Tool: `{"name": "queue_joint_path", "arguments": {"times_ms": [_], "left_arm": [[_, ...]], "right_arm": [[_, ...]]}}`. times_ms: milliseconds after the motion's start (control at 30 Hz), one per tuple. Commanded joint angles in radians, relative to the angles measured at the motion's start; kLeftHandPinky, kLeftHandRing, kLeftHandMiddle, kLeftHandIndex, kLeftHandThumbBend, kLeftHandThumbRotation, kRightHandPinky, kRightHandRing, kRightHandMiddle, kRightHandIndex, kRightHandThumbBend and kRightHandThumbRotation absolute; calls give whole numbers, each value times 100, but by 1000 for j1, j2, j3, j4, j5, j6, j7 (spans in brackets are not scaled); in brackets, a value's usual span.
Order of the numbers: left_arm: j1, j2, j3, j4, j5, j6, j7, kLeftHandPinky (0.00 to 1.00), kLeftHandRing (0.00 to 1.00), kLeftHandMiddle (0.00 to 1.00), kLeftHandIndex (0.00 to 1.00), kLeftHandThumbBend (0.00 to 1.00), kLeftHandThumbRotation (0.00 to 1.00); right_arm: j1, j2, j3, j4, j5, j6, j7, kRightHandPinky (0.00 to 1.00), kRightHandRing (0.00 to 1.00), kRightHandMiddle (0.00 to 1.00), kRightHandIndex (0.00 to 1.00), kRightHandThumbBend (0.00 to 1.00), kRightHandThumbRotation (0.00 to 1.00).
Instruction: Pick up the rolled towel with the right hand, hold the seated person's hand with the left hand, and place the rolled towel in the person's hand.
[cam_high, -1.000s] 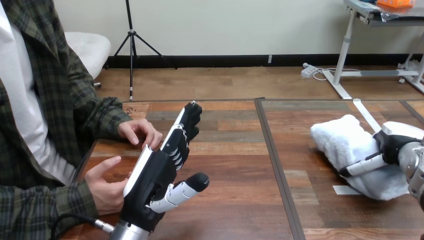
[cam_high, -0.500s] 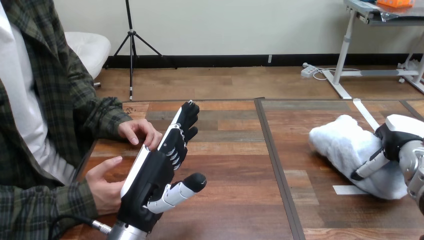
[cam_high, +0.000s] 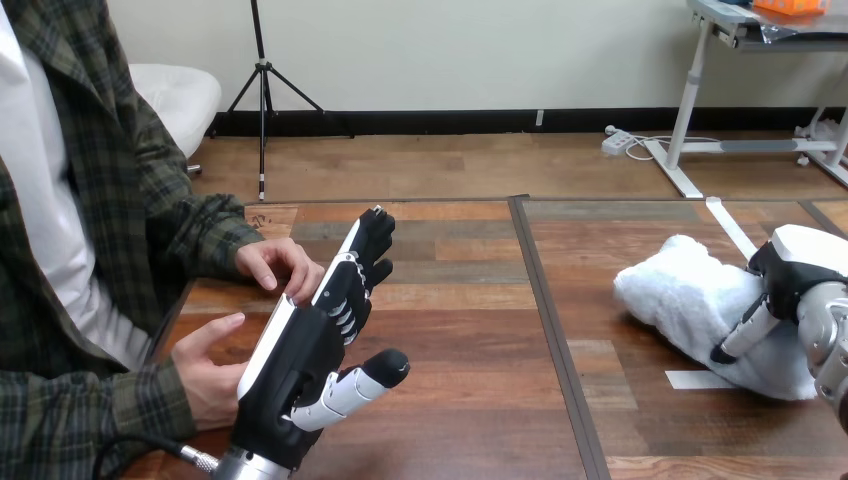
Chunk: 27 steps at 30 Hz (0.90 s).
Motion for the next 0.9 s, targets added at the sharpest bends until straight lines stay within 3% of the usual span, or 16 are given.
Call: {"name": "queue_joint_path", "arguments": {"times_ms": [0, 100, 167, 433, 867], "left_arm": [[-38, 8, -1, -49, -6, -6, 1, 96, 100, 100, 100, 100, 69], [-39, 9, -1, -47, -6, -8, 0, 96, 100, 100, 100, 100, 69], [-40, 9, -1, -46, -6, -9, -1, 96, 100, 100, 100, 100, 69], [-42, 9, -3, -46, -14, -7, -7, 96, 100, 100, 100, 100, 69], [-40, 17, -1, -56, -21, 4, -20, 97, 100, 100, 100, 100, 69]], "right_arm": [[-22, 5, -47, -14, 47, -36, -35, 34, 46, 52, 50, 81, 0], [-24, 1, -82, -20, 85, -52, -27, 29, 40, 47, 45, 79, 0], [-25, -1, -100, -22, 108, -62, -19, 21, 31, 38, 37, 76, 0], [-36, -16, -194, -45, 226, -112, 30, 10, 16, 22, 23, 71, 0], [-51, -40, -326, -67, 373, -183, 56, 4, 9, 13, 13, 67, 0]]}}
